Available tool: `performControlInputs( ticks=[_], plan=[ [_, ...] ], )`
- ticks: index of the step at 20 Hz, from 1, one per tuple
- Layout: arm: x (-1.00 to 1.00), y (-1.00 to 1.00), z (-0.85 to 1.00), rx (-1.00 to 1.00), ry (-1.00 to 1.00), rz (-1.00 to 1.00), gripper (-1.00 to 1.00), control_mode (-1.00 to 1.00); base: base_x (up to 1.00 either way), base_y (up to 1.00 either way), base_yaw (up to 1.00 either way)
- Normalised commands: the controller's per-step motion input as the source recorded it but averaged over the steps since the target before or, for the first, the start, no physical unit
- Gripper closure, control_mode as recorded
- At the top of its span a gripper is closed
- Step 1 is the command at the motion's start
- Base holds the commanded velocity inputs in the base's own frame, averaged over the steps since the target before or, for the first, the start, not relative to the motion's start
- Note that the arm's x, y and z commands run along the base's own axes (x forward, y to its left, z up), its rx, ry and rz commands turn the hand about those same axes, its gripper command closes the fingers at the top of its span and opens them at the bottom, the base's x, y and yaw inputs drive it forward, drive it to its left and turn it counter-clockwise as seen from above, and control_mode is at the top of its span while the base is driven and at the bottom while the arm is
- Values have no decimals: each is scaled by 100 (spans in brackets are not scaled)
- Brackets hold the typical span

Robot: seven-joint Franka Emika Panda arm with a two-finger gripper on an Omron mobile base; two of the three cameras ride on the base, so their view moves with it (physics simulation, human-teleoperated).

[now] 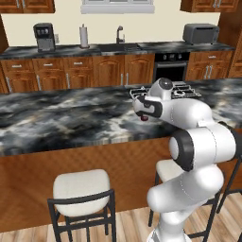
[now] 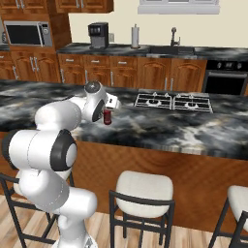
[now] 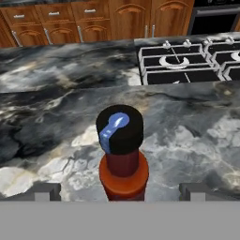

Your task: Place the condiment bottle and ketchup from the counter to the top shelf of the fridge. If the existing items in the fridge are on the top shelf, move them to other shelves.

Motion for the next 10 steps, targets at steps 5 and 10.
performControlInputs(
  ticks=[5,10],
  plan=[
    [21,0,-5,0,0,0,-100,-100,0,0,0],
    [16,0,-5,0,0,0,-100,-100,0,0,0]
  ],
)
